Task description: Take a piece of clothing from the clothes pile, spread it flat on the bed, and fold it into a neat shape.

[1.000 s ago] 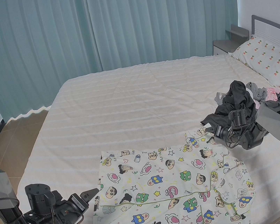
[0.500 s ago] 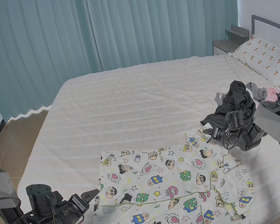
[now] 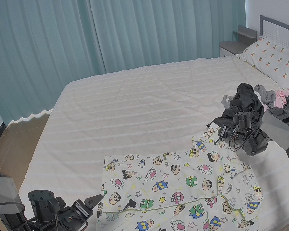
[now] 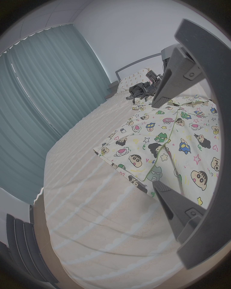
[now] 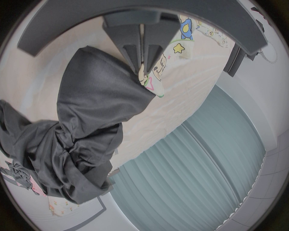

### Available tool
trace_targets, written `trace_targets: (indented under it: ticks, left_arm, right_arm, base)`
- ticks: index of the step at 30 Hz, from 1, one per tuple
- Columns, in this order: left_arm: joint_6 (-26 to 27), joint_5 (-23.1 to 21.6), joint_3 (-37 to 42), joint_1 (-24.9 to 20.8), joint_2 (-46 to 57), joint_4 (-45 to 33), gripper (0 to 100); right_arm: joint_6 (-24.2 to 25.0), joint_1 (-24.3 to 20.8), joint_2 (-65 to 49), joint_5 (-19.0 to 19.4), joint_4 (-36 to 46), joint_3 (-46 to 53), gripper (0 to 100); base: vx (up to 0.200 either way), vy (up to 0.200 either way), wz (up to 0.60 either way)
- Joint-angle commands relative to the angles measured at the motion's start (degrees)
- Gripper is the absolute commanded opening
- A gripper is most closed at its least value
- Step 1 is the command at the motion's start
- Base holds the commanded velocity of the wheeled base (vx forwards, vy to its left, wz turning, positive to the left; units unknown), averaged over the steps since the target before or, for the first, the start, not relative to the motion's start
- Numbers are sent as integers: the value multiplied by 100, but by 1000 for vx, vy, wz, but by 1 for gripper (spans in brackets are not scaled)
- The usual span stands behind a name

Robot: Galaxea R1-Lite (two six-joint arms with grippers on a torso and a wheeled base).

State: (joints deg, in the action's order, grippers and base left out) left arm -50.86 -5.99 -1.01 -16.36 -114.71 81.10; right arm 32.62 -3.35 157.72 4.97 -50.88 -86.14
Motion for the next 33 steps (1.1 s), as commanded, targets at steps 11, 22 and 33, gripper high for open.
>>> trace_targets:
  ticks: [11, 22, 33]
  left_arm:
    - [-3, 1, 66, -8, -16, 2, 100]
    - [-3, 1, 84, -8, -25, 2, 100]
    - [-680, 62, 101, -34, -42, -86, 100]
  right_arm:
    - [-151, 63, 39, -14, -396, -140, 0]
    - [-239, 212, -523, 48, -405, 528, 100]
    - [16, -69, -1973, -23, -519, 2224, 100]
  base:
    - [0, 0, 0]
    - [0, 0, 0]
    - [0, 0, 0]
